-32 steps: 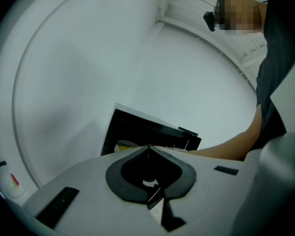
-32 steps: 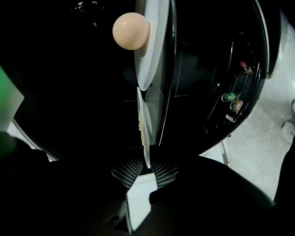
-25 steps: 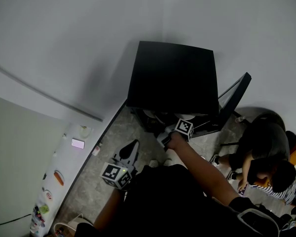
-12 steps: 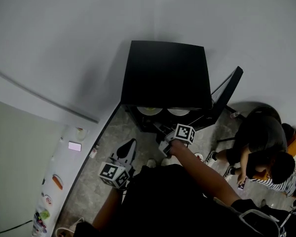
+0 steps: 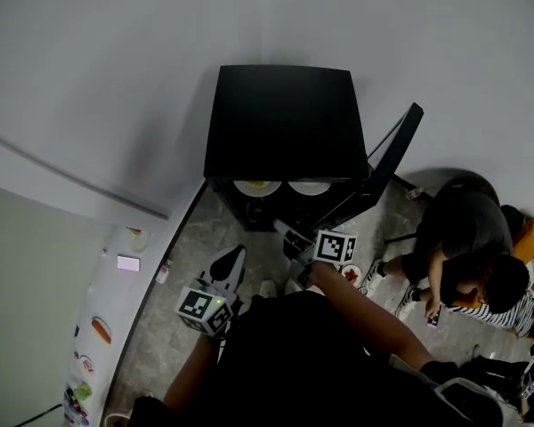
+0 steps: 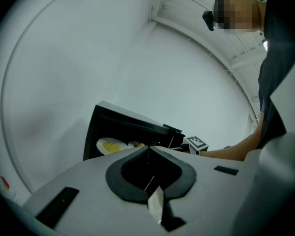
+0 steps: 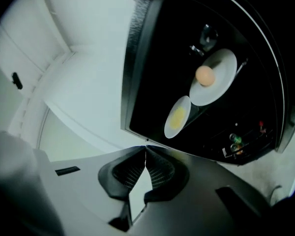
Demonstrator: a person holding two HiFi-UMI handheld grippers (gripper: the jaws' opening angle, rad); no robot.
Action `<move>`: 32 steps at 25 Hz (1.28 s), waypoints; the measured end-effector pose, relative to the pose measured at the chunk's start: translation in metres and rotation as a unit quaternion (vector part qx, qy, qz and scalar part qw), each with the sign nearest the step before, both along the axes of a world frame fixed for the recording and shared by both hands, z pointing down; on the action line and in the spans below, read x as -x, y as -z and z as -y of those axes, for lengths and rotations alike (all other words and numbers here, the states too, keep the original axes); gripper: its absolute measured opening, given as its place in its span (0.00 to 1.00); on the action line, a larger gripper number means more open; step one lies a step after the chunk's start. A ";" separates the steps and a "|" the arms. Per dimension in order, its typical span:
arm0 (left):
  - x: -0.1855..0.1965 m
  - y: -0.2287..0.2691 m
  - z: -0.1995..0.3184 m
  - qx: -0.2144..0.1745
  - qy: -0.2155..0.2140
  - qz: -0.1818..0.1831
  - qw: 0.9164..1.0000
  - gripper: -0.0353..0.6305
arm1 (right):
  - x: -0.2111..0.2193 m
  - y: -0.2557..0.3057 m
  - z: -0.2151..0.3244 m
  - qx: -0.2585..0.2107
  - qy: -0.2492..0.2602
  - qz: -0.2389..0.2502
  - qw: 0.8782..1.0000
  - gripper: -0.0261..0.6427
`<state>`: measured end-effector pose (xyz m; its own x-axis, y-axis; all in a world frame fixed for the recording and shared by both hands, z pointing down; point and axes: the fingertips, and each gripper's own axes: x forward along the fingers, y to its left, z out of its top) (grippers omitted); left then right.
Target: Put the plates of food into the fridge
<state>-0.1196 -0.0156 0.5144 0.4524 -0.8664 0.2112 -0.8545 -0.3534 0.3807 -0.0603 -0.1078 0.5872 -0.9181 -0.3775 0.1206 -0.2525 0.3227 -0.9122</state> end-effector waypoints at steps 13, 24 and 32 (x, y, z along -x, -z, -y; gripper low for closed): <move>-0.014 0.009 -0.007 -0.017 -0.012 0.002 1.000 0.09 | -0.019 0.043 -0.033 -0.145 0.033 -0.038 0.988 0.08; -0.022 0.009 -0.011 -0.018 -0.014 0.007 1.000 0.09 | -0.030 0.092 -0.057 -0.303 0.038 -0.089 0.948 0.08; -0.028 0.012 -0.013 -0.018 -0.015 0.012 1.000 0.09 | -0.040 0.112 -0.070 -0.352 0.025 -0.090 0.932 0.08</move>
